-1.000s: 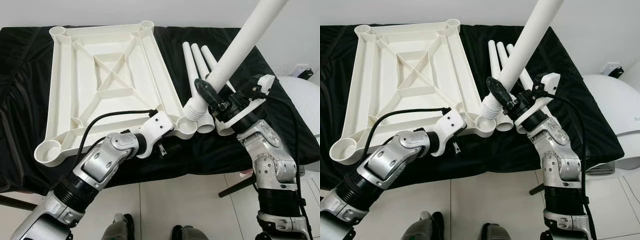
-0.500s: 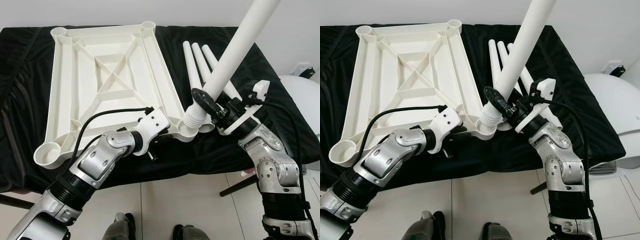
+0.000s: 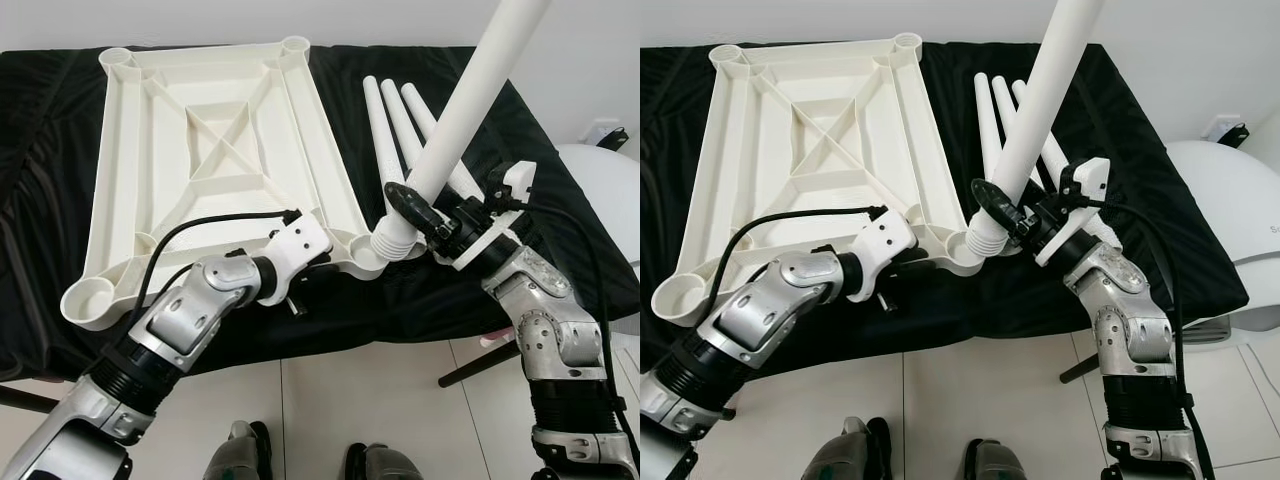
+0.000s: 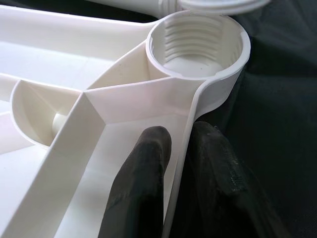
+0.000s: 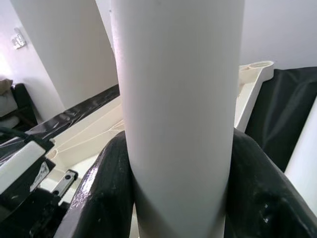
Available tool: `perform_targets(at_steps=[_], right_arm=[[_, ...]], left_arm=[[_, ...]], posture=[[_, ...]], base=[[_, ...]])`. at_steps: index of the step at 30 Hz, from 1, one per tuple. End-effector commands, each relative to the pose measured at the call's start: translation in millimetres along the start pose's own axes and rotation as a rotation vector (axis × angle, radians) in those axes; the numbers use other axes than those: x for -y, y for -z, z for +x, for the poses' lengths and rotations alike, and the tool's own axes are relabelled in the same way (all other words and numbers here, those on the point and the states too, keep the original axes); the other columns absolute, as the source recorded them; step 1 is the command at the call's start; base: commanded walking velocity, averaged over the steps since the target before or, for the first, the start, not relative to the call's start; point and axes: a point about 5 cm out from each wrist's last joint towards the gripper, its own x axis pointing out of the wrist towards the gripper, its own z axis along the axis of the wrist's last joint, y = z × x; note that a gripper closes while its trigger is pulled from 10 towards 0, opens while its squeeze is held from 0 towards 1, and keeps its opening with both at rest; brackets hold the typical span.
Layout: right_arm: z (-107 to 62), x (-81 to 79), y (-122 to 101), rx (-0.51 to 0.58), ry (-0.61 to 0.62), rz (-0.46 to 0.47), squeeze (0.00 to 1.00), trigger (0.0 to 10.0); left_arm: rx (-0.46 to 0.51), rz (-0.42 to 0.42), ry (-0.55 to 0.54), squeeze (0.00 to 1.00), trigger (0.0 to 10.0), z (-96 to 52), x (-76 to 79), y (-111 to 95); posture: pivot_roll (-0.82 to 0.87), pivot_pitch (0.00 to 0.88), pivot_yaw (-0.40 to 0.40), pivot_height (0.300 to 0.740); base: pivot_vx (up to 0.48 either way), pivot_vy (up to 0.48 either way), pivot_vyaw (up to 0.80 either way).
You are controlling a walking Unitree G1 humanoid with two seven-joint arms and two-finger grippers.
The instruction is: Building children table
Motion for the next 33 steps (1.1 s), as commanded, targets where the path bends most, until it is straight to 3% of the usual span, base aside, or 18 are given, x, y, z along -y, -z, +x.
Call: perform_targets(at_steps=[1, 18, 33], right_arm=[[-1.8, 1.3, 2.1, -0.003, -0.012, -0.002, 0.00, 10.0], [9.2, 1.0, 4.1, 0.066, -0.045, 0.027, 0.00, 10.0], [14.2, -3.8, 19.8, 0.031, -0.085, 0.042, 0.00, 10.0]], left_arm=[[-0.081, -0.016, 0.059, 0.00, 10.0, -2.5, 3.3, 15.9], [-0.075, -0.003, 0.081, 0.00, 10.0, -5.7, 8.5, 12.9], [-0.078, 0.011, 0.094, 0.00, 10.0, -11.5, 12.1, 10.7]], posture=[[-0.03, 0.200, -0.003, 0.740], [-0.01, 0.200, -0.013, 0.740], [0.00, 0.195, -0.021, 0.740]], base=[[0.000, 0.000, 0.00], [0.000, 0.000, 0.00], [0.000, 0.000, 0.00]])
